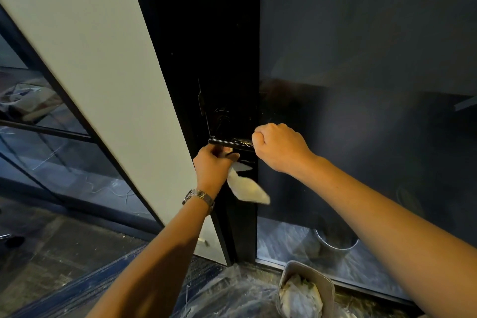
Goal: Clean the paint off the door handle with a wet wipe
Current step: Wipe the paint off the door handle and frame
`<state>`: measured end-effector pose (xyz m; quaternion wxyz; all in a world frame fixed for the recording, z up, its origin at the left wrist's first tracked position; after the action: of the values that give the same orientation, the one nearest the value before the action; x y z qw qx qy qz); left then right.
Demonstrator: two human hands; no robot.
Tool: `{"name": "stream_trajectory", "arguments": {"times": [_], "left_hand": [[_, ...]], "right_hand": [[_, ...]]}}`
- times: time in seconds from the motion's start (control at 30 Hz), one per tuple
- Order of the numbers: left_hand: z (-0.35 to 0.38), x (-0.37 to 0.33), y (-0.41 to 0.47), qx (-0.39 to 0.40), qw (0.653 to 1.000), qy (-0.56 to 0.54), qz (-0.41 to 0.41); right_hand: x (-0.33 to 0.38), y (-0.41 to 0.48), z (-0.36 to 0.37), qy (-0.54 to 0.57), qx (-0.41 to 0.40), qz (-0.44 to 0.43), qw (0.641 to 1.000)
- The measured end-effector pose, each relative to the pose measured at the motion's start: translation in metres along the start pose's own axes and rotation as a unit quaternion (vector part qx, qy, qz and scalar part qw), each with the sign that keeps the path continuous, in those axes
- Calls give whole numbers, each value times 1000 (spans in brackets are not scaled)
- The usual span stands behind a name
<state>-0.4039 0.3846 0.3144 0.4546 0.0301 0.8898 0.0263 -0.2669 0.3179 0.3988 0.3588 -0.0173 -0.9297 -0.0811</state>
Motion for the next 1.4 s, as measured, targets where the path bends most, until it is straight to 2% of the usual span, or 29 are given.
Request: {"name": "stream_trajectory", "arguments": {"times": [0.07, 0.13, 0.23, 0.3, 0.4, 0.47, 0.57, 0.67, 0.77, 0.87, 0.93, 1.0, 1.07, 1.13, 1.23, 1.27, 1.3, 1.4], "left_hand": [[13, 20, -1, 68, 983, -128, -111], [32, 28, -12, 144, 930, -274, -198], [41, 31, -17, 128, 899, -344, -238], [37, 32, -15, 87, 916, -314, -236], [14, 17, -15, 4, 986, -107, -126], [2, -1, -20, -40, 999, -20, -25], [-2, -14, -21, -60, 992, 62, 90], [2, -20, -19, -41, 960, 180, 208], [3, -29, -21, -12, 895, 289, 340], [3, -37, -21, 24, 831, 365, 420], [3, -37, -19, 40, 807, 377, 452], [2, -34, -17, 64, 826, 355, 434], [-3, -33, -15, 47, 885, 298, 354], [-3, -35, -18, 27, 915, 264, 303], [20, -45, -31, 94, 866, 330, 364], [22, -44, -29, 108, 867, 334, 354], [19, -44, -23, 92, 879, 329, 333], [0, -33, -8, -2, 961, 213, 179]], "right_hand": [[1, 0, 0, 1, 0, -3, 1000], [1, -1, 0, 4, -1, -3, 1000], [1, -1, 0, 5, -1, -3, 1000], [1, 0, 1, 4, 0, -3, 1000], [-1, 1, 0, -1, -2, -3, 1000], [-2, 0, 1, 2, 1, -8, 1000], [-2, 1, 2, 2, 4, -16, 1000], [-3, 2, 2, 5, 4, -17, 1000], [-3, 2, 2, 6, 5, -19, 1000], [-2, 2, 3, 9, 8, -22, 1000], [-2, 2, 2, 11, 8, -24, 1000], [-2, 3, 2, 7, 8, -22, 1000], [-1, 3, 2, 3, 5, -20, 1000], [0, 2, 1, 0, -1, -17, 1000], [1, 0, 0, -3, -2, -12, 1000], [1, 0, 0, -3, -1, -11, 1000], [1, 0, 1, -4, 0, -10, 1000], [0, 0, 0, -3, -1, -8, 1000]]}}
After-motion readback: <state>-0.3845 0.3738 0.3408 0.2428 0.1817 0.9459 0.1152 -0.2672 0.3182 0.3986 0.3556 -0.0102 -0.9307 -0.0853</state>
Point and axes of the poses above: each hand's wrist, its own y-axis towards the middle knuckle, its own z-axis out of the palm, x = y × z, the point moved 8 cm from there along y, towards the middle knuckle, and after that the axes turned 12 degrees about y, right-handed, at the moved point
